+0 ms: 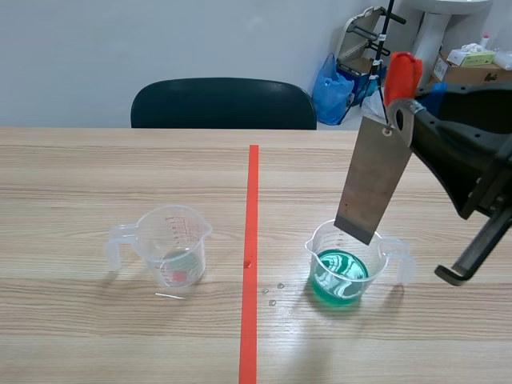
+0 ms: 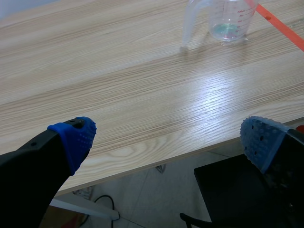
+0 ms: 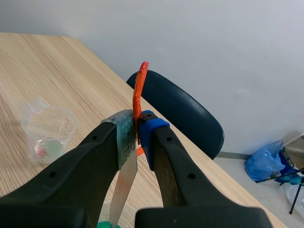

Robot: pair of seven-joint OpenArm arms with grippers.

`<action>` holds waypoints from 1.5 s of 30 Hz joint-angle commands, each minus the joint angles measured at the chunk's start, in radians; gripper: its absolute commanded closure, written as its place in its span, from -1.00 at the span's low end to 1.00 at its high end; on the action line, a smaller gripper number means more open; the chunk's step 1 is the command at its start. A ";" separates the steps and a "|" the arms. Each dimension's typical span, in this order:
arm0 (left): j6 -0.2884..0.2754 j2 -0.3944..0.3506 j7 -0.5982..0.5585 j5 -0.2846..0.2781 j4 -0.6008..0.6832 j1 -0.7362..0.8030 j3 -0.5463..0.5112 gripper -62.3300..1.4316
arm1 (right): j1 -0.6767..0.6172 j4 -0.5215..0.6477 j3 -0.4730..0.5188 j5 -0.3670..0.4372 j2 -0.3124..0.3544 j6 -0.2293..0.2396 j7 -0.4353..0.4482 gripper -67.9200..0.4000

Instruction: Do the redox reaction experiment

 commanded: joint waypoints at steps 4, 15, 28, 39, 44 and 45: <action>-0.001 -0.041 -0.022 -0.050 0.008 0.001 -0.008 -0.95 | 0.009 0.019 0.009 0.011 0.007 -0.007 0.018 0.95; -0.152 -0.304 0.188 -0.109 0.008 -0.165 -0.003 0.86 | 0.009 0.019 0.009 0.011 0.007 -0.007 0.018 0.95; -0.397 -0.484 0.554 -0.352 0.009 -0.842 0.422 0.87 | 0.009 0.019 0.009 0.011 0.007 -0.007 0.018 0.95; -0.403 -0.372 0.837 -0.552 0.009 -1.370 0.920 0.87 | 0.009 0.019 0.009 0.011 0.007 -0.007 0.018 0.95; -0.404 -0.275 0.944 -0.565 0.009 -1.492 1.043 0.87 | 0.009 0.019 0.009 0.011 0.007 -0.007 0.018 0.95; -0.404 -0.256 0.956 -0.564 0.009 -1.509 1.061 0.87 | 0.009 0.019 0.009 0.011 0.007 -0.007 0.018 0.95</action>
